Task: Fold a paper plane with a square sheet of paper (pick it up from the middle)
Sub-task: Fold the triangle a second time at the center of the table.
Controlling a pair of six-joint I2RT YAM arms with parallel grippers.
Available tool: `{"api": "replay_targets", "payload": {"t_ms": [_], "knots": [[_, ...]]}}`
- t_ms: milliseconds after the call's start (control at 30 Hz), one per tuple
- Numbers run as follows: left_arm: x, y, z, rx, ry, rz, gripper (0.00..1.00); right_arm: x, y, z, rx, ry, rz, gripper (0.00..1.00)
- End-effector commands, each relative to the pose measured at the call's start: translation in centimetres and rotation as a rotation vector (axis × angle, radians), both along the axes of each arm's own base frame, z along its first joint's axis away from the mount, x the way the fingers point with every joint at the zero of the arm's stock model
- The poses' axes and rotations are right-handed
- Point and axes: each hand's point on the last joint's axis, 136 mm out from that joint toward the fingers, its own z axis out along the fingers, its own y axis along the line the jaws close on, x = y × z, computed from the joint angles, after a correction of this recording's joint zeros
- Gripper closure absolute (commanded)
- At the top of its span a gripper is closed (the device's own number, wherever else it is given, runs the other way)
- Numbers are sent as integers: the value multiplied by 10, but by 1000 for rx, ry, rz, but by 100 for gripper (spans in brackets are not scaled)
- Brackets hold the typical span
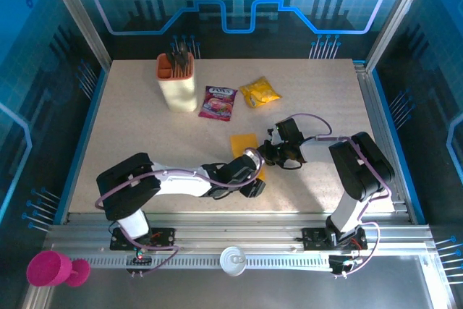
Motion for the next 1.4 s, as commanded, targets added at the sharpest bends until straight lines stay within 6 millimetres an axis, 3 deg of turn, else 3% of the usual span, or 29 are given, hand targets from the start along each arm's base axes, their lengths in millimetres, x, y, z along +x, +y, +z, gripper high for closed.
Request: {"api": "replay_targets", "payload": {"t_ms": [0, 167, 267, 433, 633, 867, 1000, 1067, 1233, 1367], "knots": [[15, -15, 10, -6, -70, -12, 31, 0, -3, -6, 10, 32, -14, 88], [20, -21, 7, 13, -79, -22, 32, 0, -2, -6, 16, 38, -14, 88], [22, -21, 5, 22, -83, -23, 39, 0, -2, -7, 16, 40, -13, 88], [21, -20, 3, 27, -81, -28, 73, -1, -2, -9, 20, 47, -14, 88], [22, -20, 6, 13, -77, -31, 100, -3, -2, -8, 24, 46, -15, 89], [28, -15, 14, -46, -54, -11, 100, -2, -2, 0, 32, 31, -11, 85], [28, -10, 23, -97, -45, -6, 100, 2, -11, 12, 26, 3, -15, 59], [25, -9, 26, -108, -40, -18, 100, 4, -20, 20, 15, -15, -26, 54], [14, -9, 25, -136, -5, -44, 100, 7, -38, 44, -5, -74, -18, 54], [7, -7, 22, -158, 21, -44, 100, 7, -31, 60, -2, -116, 60, 59]]}}
